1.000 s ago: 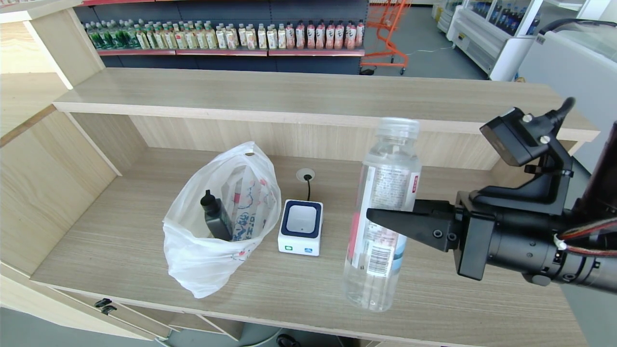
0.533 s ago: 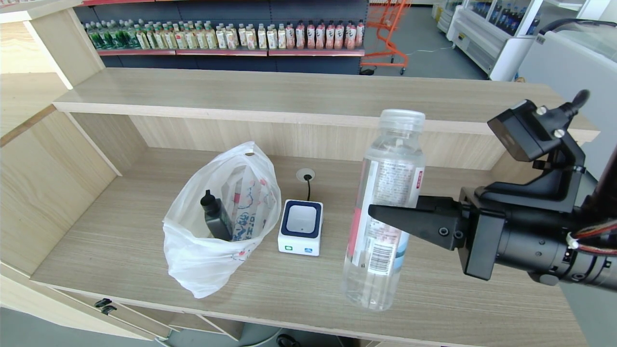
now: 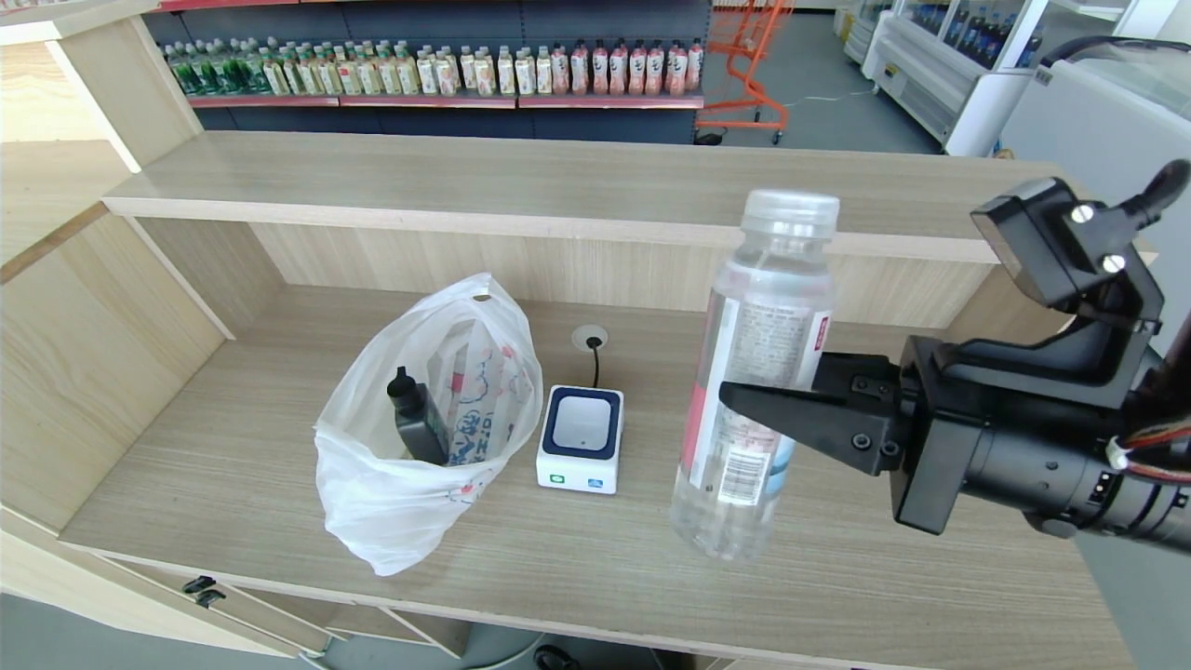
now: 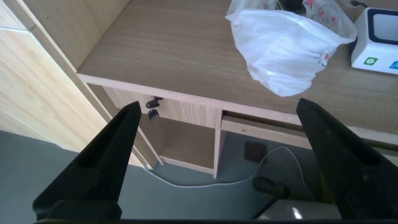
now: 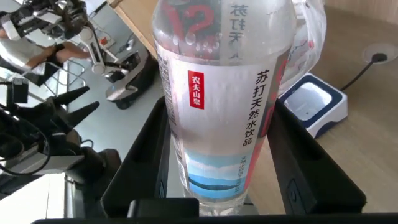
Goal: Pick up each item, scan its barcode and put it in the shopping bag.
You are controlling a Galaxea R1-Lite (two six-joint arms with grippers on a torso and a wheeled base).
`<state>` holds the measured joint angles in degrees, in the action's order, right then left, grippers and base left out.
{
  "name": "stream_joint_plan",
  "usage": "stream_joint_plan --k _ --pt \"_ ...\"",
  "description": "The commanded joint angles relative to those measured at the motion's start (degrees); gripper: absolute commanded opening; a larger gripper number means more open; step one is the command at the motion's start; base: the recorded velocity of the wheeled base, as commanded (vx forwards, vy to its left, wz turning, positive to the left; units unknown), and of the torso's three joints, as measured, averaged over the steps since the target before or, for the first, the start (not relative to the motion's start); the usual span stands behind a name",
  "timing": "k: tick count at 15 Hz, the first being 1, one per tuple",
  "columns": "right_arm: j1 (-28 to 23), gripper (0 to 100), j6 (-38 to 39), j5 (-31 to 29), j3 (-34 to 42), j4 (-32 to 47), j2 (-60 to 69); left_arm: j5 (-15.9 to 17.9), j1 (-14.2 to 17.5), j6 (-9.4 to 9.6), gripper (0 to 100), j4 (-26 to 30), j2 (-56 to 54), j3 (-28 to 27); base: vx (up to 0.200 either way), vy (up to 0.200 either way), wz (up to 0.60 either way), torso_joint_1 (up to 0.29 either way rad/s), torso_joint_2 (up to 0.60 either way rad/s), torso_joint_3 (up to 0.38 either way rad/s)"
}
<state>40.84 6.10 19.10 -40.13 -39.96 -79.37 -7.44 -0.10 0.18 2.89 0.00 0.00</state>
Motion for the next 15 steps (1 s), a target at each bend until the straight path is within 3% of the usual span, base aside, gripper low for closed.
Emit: stream_joint_plan --k 1,3,7,11,15 --pt "-3.0 0 -4.7 -0.4 0.0 -3.9 -3.2 0.0 0.0 -0.01 100 0.0 0.1 0.0 0.000 0.000 0.00 0.000 0.00 0.000" --pt "-6.2 0 -14.5 -0.4 0.1 -10.0 -6.1 0.0 0.0 0.08 100 0.0 0.1 0.0 0.000 0.000 0.00 0.000 0.00 0.000" --pt "-10.3 0 -25.0 -0.3 3.8 -28.2 -11.9 0.0 0.0 -0.01 100 0.0 0.1 0.0 0.000 0.000 0.00 0.000 0.00 0.000" --pt "-12.8 0 -26.5 -0.3 8.6 -42.3 -17.4 0.0 0.0 -0.01 100 0.0 0.1 0.0 0.000 0.000 0.00 0.000 0.00 0.000" --pt "-14.1 0 -26.5 -0.2 10.5 -47.0 -19.2 0.0 0.0 0.08 100 0.0 0.1 0.0 0.000 0.000 0.00 0.000 0.00 0.000"
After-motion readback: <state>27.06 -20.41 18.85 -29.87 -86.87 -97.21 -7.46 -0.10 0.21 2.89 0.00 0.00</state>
